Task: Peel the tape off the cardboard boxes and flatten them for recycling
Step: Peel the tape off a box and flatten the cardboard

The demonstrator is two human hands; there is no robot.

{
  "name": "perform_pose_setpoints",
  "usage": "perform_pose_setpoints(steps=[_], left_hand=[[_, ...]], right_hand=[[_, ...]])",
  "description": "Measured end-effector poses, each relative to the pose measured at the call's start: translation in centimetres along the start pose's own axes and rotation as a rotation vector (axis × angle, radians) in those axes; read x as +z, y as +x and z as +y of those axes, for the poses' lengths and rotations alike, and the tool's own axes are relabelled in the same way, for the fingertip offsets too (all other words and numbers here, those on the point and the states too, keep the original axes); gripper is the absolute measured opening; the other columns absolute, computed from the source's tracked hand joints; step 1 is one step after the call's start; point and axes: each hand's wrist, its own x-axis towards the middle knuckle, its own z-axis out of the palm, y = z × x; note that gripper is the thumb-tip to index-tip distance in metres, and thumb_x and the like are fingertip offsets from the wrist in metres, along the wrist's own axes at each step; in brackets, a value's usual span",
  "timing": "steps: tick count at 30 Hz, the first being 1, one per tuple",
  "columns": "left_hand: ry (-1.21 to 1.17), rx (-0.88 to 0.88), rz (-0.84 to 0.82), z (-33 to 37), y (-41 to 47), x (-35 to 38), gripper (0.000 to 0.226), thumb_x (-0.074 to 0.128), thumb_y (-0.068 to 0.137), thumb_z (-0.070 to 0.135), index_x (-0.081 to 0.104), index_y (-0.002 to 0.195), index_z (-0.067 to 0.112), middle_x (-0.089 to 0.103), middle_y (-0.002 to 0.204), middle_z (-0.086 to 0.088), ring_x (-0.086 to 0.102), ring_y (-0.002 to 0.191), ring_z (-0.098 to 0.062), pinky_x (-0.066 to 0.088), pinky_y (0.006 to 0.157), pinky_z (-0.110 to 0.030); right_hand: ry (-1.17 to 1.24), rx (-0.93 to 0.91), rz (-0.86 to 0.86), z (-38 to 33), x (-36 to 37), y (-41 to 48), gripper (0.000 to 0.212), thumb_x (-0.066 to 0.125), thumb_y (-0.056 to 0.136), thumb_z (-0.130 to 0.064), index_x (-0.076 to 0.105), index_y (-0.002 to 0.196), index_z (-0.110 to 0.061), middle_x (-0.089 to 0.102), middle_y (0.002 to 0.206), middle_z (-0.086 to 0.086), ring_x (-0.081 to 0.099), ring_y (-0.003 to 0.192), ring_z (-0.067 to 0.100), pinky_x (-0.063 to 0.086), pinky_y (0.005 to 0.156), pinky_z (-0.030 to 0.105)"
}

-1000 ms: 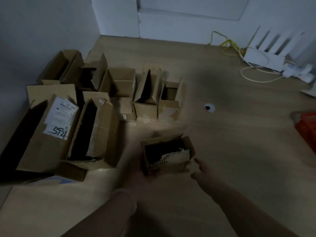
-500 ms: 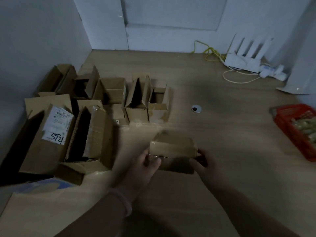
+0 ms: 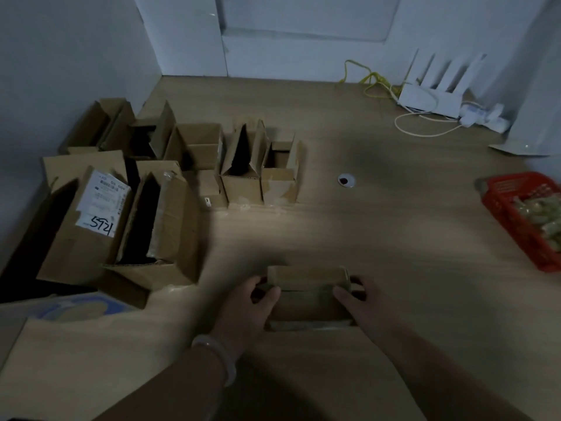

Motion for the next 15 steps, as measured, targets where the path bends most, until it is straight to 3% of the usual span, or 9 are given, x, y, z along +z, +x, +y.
perform_pose_setpoints(steps=[3,6,11,15], left_hand=[[0.012,-0.002,0.031,0.5,0.5,-0.1,0.040,0.061,0.090,0.038,0.056,0.125,0.018,0.050,0.090,0.026,0.046,0.081,0.009,0.034,0.079,-0.013],[0.028,0.001,0.020,0.4,0.6,-0.1,0.040,0.060,0.092,0.036,0.056,0.127,0.017,0.052,0.100,0.017,0.052,0.099,-0.003,0.032,0.079,-0.011],[0.011,-0.009,-0.037,0.2,-0.3,0.1,0.044,0.059,0.093,0.030,0.051,0.133,0.016,0.054,0.113,0.009,0.046,0.102,-0.002,0.028,0.068,0.006],[0.013,-0.057,-0.078,-0.3,-0.7,0.2,0.041,0.065,0.089,0.031,0.057,0.127,0.019,0.060,0.106,0.012,0.054,0.090,0.000,0.038,0.067,-0.003]], right_hand=[[0.036,-0.020,-0.039,-0.5,0.3,0.5,0.035,0.066,0.088,-0.038,0.051,0.119,-0.036,0.067,0.097,0.000,0.067,0.085,0.021,0.059,0.072,0.044],[-0.014,-0.021,-0.058,-0.6,0.5,0.6,0.046,0.063,0.088,-0.042,0.049,0.131,-0.030,0.067,0.108,0.007,0.066,0.095,0.028,0.055,0.082,0.051],[0.003,0.006,-0.051,0.2,0.5,-0.5,0.044,0.068,0.086,-0.035,0.050,0.126,-0.030,0.067,0.105,0.009,0.066,0.094,0.032,0.057,0.076,0.053],[-0.028,0.051,-0.058,0.6,-0.4,-1.3,0.035,0.070,0.085,-0.033,0.050,0.114,-0.034,0.066,0.099,0.006,0.066,0.089,0.028,0.060,0.067,0.049]])
